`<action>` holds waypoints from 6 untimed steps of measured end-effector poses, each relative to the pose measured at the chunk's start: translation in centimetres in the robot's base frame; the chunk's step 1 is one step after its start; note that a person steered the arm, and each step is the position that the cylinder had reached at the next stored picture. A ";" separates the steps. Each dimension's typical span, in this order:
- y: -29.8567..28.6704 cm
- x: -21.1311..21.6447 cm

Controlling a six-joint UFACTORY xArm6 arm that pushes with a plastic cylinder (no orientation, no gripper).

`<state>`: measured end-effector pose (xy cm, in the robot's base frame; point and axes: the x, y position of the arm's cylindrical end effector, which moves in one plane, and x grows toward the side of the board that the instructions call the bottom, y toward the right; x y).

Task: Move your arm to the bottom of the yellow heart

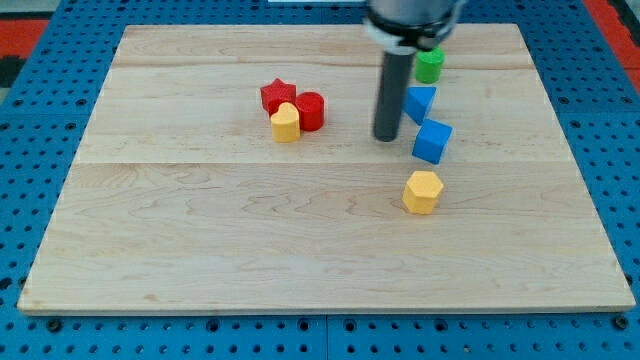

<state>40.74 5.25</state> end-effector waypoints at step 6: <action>-6.5 3.9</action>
